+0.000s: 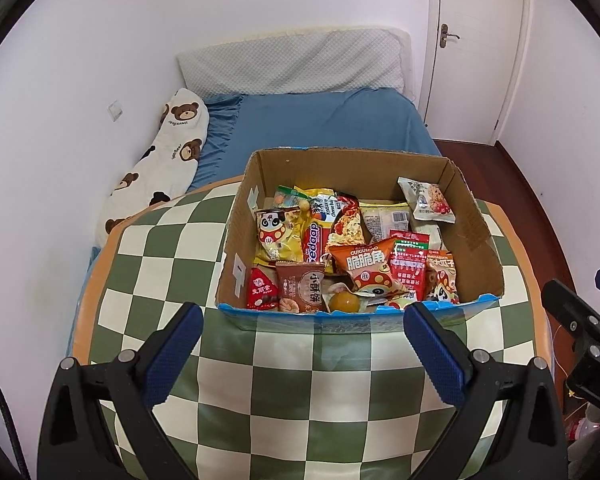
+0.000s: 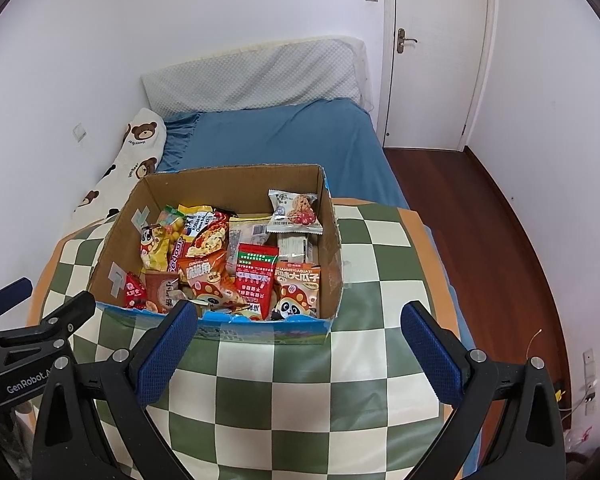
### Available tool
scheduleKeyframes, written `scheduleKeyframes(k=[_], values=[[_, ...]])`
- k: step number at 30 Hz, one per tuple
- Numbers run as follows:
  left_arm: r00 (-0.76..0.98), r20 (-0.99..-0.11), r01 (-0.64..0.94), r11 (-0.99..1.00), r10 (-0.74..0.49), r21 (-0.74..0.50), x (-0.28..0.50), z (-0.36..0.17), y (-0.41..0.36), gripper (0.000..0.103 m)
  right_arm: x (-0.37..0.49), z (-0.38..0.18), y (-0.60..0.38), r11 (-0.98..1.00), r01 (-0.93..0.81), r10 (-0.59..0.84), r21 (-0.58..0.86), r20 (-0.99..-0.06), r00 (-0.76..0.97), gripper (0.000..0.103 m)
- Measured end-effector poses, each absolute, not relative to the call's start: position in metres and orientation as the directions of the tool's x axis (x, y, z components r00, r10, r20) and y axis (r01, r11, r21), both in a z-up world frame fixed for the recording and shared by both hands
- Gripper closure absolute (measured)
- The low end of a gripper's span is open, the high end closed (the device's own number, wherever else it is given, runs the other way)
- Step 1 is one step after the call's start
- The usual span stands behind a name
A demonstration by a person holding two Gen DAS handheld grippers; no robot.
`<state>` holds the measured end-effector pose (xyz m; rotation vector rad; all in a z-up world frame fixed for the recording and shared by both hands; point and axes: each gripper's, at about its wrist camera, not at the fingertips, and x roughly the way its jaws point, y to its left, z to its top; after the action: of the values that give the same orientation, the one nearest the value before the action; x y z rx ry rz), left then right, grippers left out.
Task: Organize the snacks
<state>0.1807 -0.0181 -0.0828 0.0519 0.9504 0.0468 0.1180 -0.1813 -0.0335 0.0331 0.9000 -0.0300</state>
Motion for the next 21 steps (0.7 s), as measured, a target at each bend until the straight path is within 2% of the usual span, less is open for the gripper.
scheduleKeyframes(k=[21], values=[[0.597,-0.801,-0.007,0.998,0.054,0.062,0.1741,-0.0731,-0.021,0.0,0.1083,-0.027,-0.1852,0.999,0.045,-0.012,0.02,-0.779,0.627,0.0]])
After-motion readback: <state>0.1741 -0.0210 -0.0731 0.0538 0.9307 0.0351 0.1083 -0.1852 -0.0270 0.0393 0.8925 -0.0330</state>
